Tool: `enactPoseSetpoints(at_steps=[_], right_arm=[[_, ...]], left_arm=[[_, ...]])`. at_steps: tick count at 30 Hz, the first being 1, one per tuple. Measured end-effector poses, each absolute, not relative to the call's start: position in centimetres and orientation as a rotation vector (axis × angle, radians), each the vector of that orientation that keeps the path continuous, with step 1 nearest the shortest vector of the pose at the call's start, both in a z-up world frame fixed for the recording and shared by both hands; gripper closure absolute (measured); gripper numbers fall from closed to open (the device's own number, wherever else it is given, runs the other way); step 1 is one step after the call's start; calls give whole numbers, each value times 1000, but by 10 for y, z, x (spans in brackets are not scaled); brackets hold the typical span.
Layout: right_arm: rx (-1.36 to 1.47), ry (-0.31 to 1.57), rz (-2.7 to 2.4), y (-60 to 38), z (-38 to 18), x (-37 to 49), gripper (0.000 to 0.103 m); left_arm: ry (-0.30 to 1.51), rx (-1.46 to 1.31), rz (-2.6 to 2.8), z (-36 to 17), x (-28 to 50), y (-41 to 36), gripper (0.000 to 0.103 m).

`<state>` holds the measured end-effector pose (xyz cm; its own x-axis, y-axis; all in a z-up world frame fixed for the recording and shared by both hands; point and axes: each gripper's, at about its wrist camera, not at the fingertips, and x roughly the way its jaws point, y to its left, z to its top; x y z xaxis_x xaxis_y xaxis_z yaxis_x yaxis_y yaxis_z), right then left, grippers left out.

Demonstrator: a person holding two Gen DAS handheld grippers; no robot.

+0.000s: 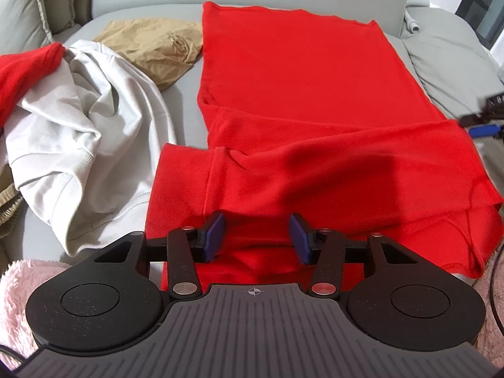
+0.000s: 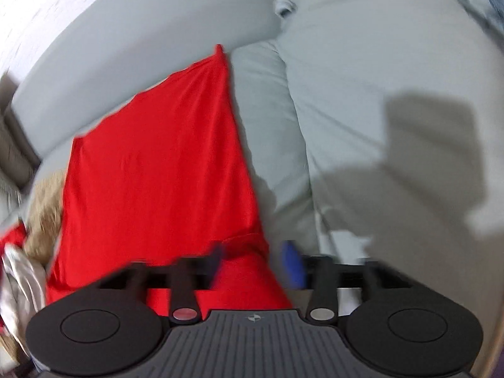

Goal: Fold clothes

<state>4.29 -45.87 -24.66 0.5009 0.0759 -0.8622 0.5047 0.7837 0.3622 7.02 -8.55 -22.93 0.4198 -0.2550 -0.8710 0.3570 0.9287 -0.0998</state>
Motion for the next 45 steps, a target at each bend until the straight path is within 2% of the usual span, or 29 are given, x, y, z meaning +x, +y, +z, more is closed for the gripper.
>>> enactPoseSetpoints(at_steps=[2,3,4,5,6,7,8,9,12,14,19,22,24,25,26,28,33,38,42,45], right_arm=[[787,1039,-280,-463,-261,47,48],[823,1031,-287,-462,-267,50,53],[807,1017,-293,-460,-268,53,61],[766,1013,-289,-458,-267,55,80],[699,1000,-286,-455,-264,57,90],[636,971,-277,-452,-259,57,92],[535,910,-264,-448,-250,55,99],[483,869,-264,-447,-244,53,101],[419,761,-253,-453,-221,44,100],[393,777,-251,-456,-214,42,91],[342,905,-116,-430,-223,42,91],[157,998,-15,-388,-237,41,92],[-87,1049,-15,-365,-248,35,94],[-208,1057,-32,-358,-253,30,93],[-325,1055,-76,-354,-256,23,86],[-368,1082,-167,-362,-256,19,85],[-148,1096,-240,-390,-231,7,86],[40,1070,-55,-358,-221,-6,85],[16,1100,42,-321,-234,-4,85],[-24,1125,45,-313,-246,-7,82]], left_arm=[[1071,109,-385,-229,70,-86,51],[1071,109,-385,-229,70,-86,51],[1072,108,-385,-229,70,-86,51],[1073,107,-385,-229,70,-86,51],[1074,106,-384,-229,70,-86,51],[1074,106,-384,-229,70,-86,51],[1074,105,-384,-229,70,-86,51],[1074,105,-384,-229,70,-85,51],[1075,104,-386,-228,70,-86,50],[1075,101,-385,-228,70,-87,50],[1074,101,-384,-228,70,-89,49],[1076,98,-385,-228,70,-88,49],[1076,96,-387,-228,70,-87,49],[1075,94,-388,-228,70,-86,49],[1074,93,-389,-228,70,-86,49],[1073,93,-390,-228,70,-85,49],[1055,102,-395,-221,65,-84,50],[985,108,-457,-203,51,-94,50],[1008,195,-452,-215,52,-106,51],[1053,159,-435,-224,59,-100,50]])
